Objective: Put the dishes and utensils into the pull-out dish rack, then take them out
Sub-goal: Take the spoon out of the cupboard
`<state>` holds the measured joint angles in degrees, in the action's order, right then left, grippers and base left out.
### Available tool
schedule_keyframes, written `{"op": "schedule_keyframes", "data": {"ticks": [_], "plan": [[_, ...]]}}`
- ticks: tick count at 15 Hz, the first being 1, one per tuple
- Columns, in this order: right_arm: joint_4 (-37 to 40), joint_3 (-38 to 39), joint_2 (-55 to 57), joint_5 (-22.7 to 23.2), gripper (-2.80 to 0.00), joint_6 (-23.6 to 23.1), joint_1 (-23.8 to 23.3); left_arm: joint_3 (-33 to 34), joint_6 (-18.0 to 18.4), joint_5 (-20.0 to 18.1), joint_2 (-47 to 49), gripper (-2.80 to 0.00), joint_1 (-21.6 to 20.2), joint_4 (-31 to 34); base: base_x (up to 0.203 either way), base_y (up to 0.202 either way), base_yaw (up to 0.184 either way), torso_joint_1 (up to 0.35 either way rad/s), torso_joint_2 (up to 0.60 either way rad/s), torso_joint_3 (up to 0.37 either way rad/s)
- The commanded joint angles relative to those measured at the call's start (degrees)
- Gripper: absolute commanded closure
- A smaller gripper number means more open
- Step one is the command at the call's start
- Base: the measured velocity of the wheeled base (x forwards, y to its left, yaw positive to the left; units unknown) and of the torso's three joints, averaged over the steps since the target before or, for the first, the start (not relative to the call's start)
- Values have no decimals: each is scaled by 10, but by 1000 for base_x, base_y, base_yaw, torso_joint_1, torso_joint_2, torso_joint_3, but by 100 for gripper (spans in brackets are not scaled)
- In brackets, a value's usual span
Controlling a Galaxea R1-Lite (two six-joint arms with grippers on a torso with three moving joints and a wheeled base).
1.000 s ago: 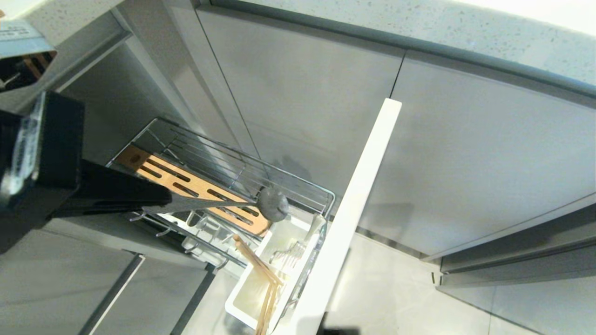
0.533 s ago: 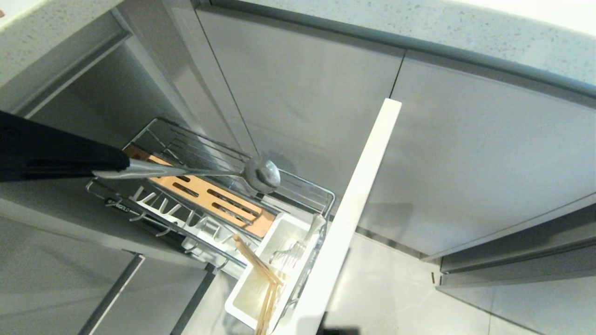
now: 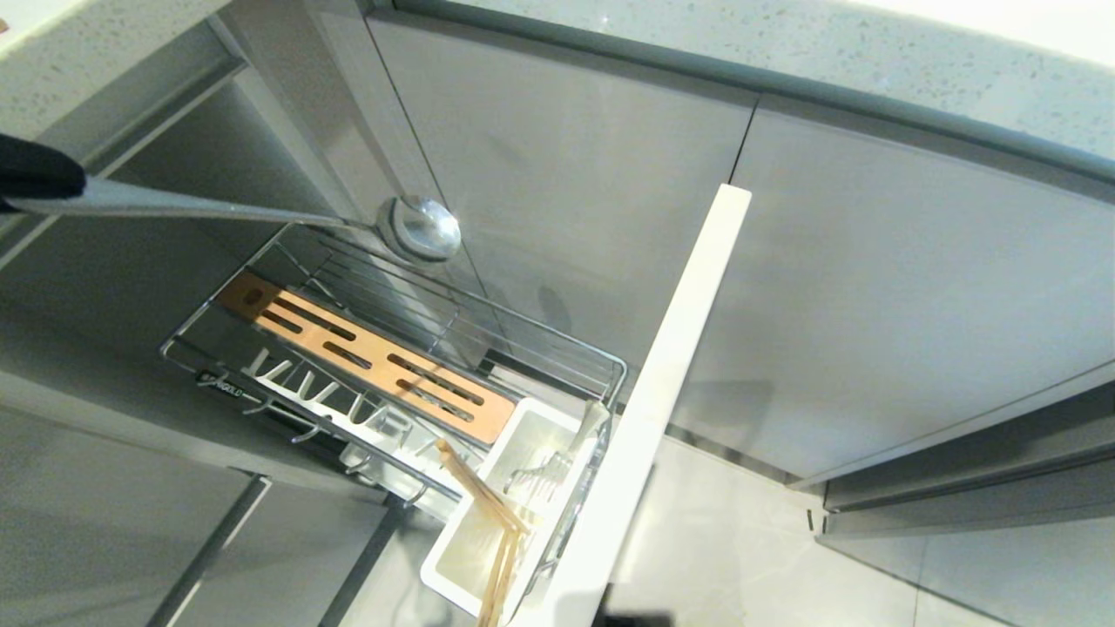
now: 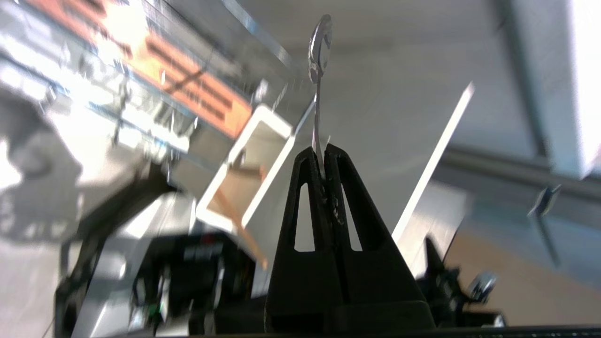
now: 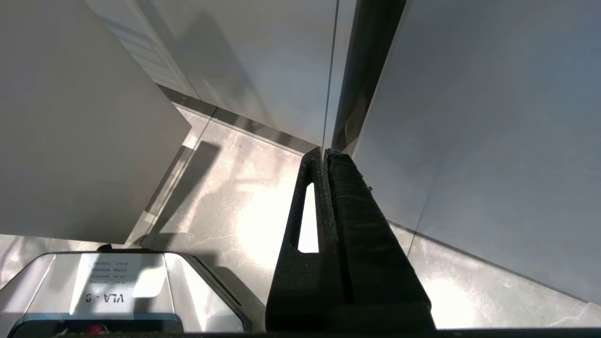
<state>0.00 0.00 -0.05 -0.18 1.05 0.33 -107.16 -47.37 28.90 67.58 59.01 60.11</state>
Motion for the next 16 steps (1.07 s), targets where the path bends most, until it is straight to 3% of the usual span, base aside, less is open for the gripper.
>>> {"op": "schedule_keyframes", "data": {"ticks": [1, 6, 11, 13, 16], "plan": [[0, 1, 0, 0, 0, 0, 0, -1, 14, -4, -27, 0, -27, -11, 0, 0, 0, 0, 0, 0], [0, 1, 0, 0, 0, 0, 0, -2, 56, -81, -64, 0, -90, -34, 0, 0, 0, 0, 0, 0], [0, 1, 0, 0, 0, 0, 0, -4, 102, -227, -116, 0, -193, -50, 0, 0, 0, 0, 0, 0], [0, 1, 0, 0, 0, 0, 0, -21, 116, -301, -138, 0, -253, -48, 0, 0, 0, 0, 0, 0], [0, 1, 0, 0, 0, 0, 0, -28, 154, -353, -175, 0, -300, -47, 0, 0, 0, 0, 0, 0]]}}
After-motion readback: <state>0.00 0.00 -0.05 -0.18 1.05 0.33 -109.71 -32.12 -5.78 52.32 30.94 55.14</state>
